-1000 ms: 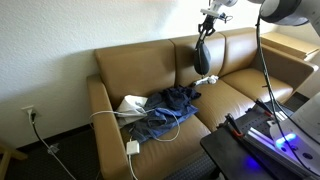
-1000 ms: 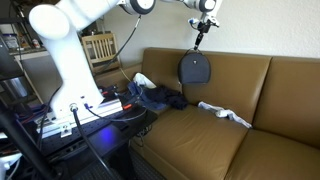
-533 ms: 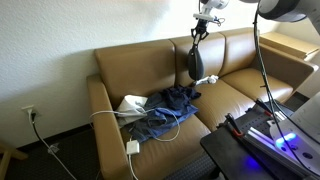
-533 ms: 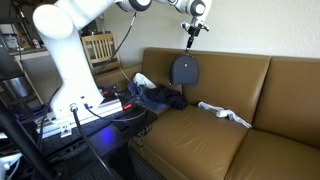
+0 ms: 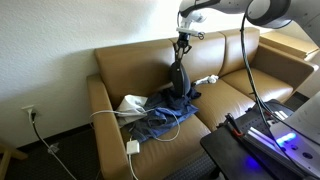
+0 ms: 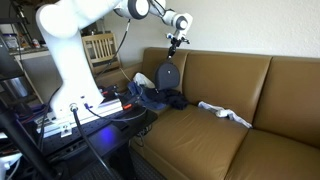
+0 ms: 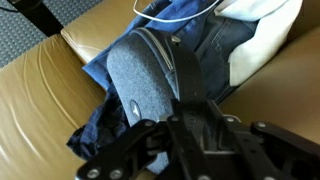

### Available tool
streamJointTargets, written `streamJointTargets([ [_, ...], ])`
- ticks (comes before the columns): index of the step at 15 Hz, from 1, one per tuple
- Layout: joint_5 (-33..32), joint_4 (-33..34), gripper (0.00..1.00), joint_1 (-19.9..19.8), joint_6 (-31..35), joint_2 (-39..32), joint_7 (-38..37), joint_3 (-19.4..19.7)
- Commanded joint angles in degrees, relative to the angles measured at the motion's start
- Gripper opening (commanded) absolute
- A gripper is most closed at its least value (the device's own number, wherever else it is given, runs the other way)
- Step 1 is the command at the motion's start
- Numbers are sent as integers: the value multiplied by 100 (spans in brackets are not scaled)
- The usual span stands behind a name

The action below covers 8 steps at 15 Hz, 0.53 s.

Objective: Move the black bag to the left

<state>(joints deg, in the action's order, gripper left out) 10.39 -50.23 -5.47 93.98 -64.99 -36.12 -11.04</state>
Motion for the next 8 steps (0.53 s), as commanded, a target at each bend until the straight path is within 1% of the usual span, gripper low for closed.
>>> streamJointTargets([
  [1, -96, -219, 7, 577, -56, 309, 337, -311],
  [3, -201, 65, 7, 1010, -6, 182, 468, -440],
  [4, -246, 208, 7, 1159, 8, 120, 567, -508],
  [5, -240, 216, 7, 1249, 69, 132, 665, -561],
  [6, -190, 151, 28, 1216, 66, 53, 357, -453],
  [8, -217, 226, 28, 1406, 99, 55, 425, -482],
])
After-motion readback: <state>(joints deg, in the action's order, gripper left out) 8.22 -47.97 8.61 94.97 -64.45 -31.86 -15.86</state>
